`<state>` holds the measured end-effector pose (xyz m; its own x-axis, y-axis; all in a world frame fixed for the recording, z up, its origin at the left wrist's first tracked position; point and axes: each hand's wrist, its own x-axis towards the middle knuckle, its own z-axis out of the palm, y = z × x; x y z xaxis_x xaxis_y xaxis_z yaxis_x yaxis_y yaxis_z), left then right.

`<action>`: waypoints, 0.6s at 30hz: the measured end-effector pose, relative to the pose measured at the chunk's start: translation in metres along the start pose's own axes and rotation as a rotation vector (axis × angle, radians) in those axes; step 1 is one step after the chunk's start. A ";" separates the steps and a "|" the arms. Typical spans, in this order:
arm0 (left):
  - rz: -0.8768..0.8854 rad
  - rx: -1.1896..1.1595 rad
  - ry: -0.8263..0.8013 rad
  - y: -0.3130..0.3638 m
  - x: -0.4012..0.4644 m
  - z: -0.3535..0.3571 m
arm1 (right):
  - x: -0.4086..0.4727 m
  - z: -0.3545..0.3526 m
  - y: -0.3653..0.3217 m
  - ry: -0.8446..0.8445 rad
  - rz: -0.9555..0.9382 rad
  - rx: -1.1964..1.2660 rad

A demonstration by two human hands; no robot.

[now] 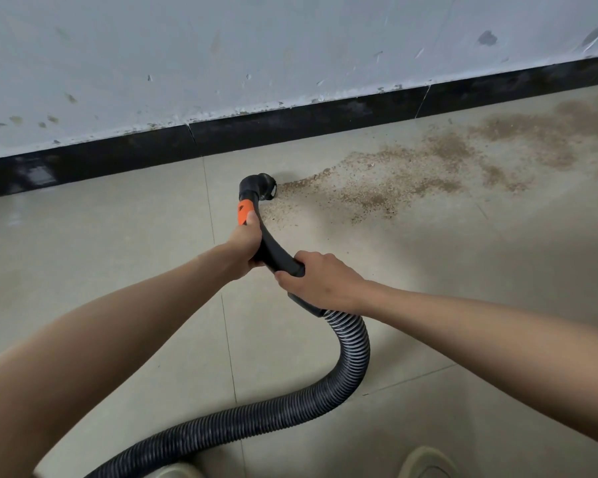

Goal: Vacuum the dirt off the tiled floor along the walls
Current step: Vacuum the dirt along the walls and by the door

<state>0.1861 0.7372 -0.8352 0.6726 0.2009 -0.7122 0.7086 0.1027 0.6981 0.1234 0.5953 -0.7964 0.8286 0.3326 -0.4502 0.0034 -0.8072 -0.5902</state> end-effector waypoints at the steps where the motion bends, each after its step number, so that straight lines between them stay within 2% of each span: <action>1: 0.000 0.006 -0.005 0.000 0.002 0.006 | 0.000 -0.004 0.005 0.003 0.003 -0.009; 6: -0.001 0.042 -0.020 0.005 0.016 0.036 | 0.003 -0.021 0.032 0.043 0.020 -0.017; 13: 0.046 0.121 -0.079 0.013 0.030 0.092 | 0.003 -0.041 0.076 0.110 0.090 0.139; 18: 0.053 0.125 -0.132 0.018 0.039 0.132 | 0.006 -0.057 0.105 0.162 0.130 0.137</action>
<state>0.2533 0.6178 -0.8600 0.7259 0.0726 -0.6840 0.6870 -0.0284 0.7261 0.1601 0.4850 -0.8228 0.8960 0.1392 -0.4216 -0.1757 -0.7610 -0.6245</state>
